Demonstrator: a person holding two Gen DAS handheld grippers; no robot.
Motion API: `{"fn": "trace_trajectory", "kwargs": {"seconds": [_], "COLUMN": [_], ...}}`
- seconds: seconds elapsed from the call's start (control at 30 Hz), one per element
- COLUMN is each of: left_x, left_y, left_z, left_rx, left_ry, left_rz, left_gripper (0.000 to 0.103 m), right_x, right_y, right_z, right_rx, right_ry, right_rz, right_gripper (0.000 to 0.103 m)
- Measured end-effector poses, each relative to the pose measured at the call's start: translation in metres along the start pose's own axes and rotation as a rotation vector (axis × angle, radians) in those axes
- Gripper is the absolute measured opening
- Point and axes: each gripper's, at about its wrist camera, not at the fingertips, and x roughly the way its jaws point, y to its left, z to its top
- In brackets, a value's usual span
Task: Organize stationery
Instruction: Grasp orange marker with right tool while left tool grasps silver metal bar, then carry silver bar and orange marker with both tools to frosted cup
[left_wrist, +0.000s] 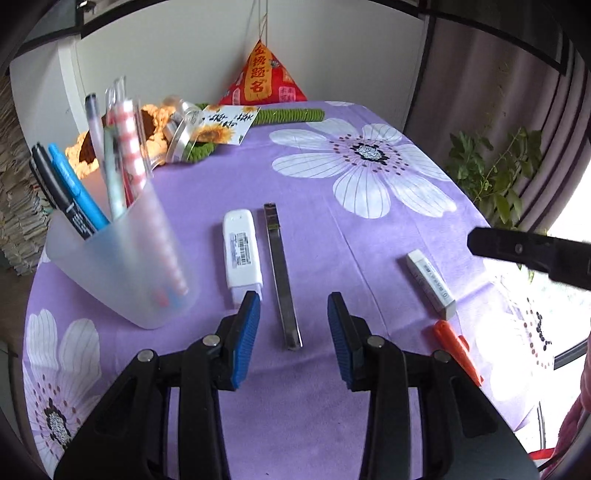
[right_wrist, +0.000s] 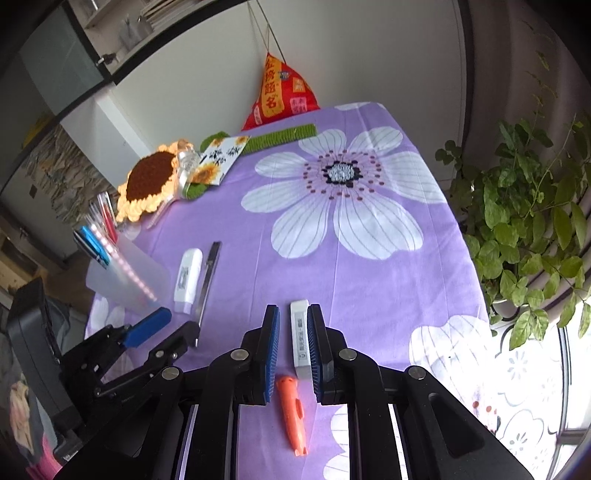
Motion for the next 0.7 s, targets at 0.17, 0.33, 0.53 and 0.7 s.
{"fn": "trace_trajectory", "kwargs": {"seconds": [0.17, 0.33, 0.53, 0.7], "left_x": [0.010, 0.020, 0.023, 0.022], "left_y": [0.003, 0.004, 0.000, -0.001], "left_z": [0.000, -0.003, -0.001, -0.002], "left_rx": [-0.022, -0.037, -0.017, -0.007], "left_ry": [0.030, 0.056, 0.040, 0.052], "left_rz": [-0.007, -0.015, 0.025, -0.015], "left_gripper": [0.034, 0.034, 0.022, 0.009], "right_x": [0.009, 0.017, 0.026, 0.032], "right_y": [-0.002, -0.001, 0.001, 0.001], "right_z": [-0.007, -0.011, -0.015, -0.017], "right_rx": [-0.006, -0.010, -0.026, -0.025], "right_ry": [0.027, 0.045, 0.069, 0.090], "right_rz": [-0.001, -0.003, -0.016, -0.020], "right_gripper": [0.015, 0.015, 0.015, 0.015]}}
